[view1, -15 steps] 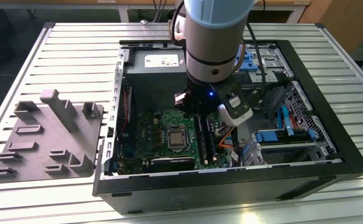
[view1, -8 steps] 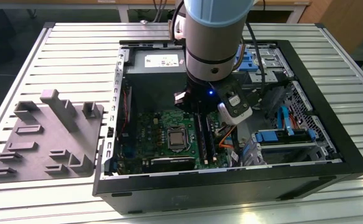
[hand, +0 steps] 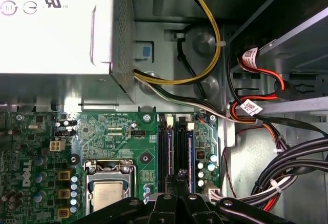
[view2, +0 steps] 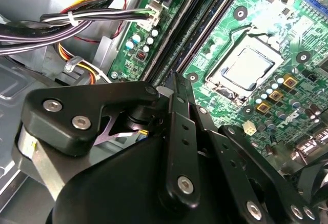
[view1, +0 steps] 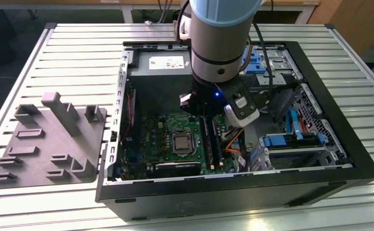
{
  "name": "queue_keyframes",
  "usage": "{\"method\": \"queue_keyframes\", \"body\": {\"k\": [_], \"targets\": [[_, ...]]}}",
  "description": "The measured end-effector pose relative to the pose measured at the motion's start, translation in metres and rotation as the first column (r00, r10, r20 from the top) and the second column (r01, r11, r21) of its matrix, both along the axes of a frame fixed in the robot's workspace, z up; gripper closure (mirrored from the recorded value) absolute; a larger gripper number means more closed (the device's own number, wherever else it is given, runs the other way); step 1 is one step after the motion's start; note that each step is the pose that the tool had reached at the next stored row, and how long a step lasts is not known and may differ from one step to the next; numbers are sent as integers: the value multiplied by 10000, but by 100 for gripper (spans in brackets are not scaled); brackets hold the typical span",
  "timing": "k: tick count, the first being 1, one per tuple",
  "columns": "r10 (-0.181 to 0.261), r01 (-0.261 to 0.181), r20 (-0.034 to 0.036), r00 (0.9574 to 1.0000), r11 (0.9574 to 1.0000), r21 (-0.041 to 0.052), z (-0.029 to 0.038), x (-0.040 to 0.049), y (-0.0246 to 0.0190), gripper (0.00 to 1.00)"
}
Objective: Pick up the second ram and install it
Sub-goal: 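Press down the second ram until it locks into place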
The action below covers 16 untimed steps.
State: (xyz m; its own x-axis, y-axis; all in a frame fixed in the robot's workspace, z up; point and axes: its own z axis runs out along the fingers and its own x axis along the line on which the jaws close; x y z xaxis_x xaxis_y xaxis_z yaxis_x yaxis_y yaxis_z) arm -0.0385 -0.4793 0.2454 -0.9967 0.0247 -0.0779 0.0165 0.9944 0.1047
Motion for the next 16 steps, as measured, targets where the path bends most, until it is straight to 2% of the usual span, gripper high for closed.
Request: {"method": "queue_keyframes", "body": {"k": [16], "targets": [[1, -1, 0, 10000, 10000, 0, 0, 0, 37, 89]]}}
